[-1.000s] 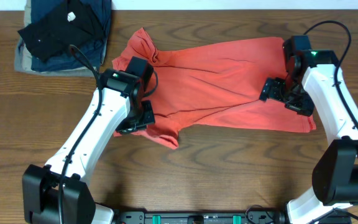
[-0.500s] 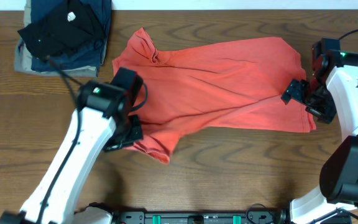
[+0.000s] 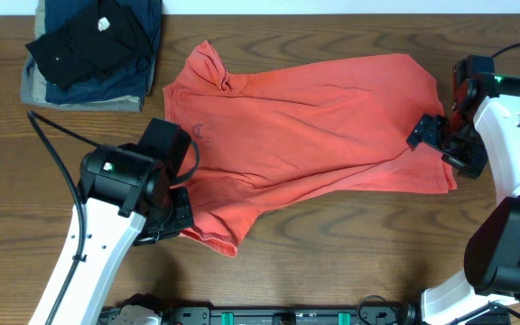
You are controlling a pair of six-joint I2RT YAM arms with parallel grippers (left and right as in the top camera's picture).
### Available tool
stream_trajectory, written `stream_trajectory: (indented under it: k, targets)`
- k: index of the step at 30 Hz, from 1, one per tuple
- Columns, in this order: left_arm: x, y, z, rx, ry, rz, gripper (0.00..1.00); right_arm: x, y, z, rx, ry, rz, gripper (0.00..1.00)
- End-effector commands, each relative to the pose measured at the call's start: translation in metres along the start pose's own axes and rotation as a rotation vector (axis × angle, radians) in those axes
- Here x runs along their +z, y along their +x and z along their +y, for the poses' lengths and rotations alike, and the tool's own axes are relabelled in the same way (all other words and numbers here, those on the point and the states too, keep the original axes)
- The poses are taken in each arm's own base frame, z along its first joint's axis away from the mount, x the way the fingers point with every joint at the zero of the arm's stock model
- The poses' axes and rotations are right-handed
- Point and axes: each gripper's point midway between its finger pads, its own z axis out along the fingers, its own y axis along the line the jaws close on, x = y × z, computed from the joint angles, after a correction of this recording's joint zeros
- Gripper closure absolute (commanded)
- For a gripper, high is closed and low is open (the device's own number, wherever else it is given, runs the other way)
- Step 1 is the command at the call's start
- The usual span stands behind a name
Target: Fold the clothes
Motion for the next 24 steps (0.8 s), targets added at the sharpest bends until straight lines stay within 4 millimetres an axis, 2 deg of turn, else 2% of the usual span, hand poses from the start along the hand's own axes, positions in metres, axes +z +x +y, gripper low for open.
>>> stream_trajectory:
  k: [1,9,13,15,18,22,24]
  targets:
    - [0.001,0.003,0.003,0.007,-0.013,0.005,0.94,-0.003,0.001,0.004,-0.025,-0.03,-0.002,0.01]
    - [0.023,0.018,0.002,0.008,-0.013,0.094,0.94,-0.005,-0.025,0.018,-0.019,-0.086,-0.108,0.01]
    - [0.032,0.018,0.002,0.008,-0.018,0.103,0.94,-0.007,-0.045,0.029,-0.045,-0.124,-0.188,0.18]
    - [0.033,0.018,0.002,0.008,-0.018,0.103,0.94,-0.005,-0.056,0.034,-0.064,-0.136,-0.227,0.18]
    - [0.033,0.017,0.001,0.008,-0.016,0.098,0.94,0.003,-0.067,0.04,-0.082,-0.139,-0.248,0.09]
    - [0.033,0.016,0.001,0.008,-0.013,0.095,0.94,0.024,-0.075,0.041,-0.103,-0.115,-0.232,0.09]
    - [0.033,0.016,0.0,0.008,-0.013,0.094,0.94,0.038,-0.078,0.042,-0.106,-0.106,-0.217,0.12]
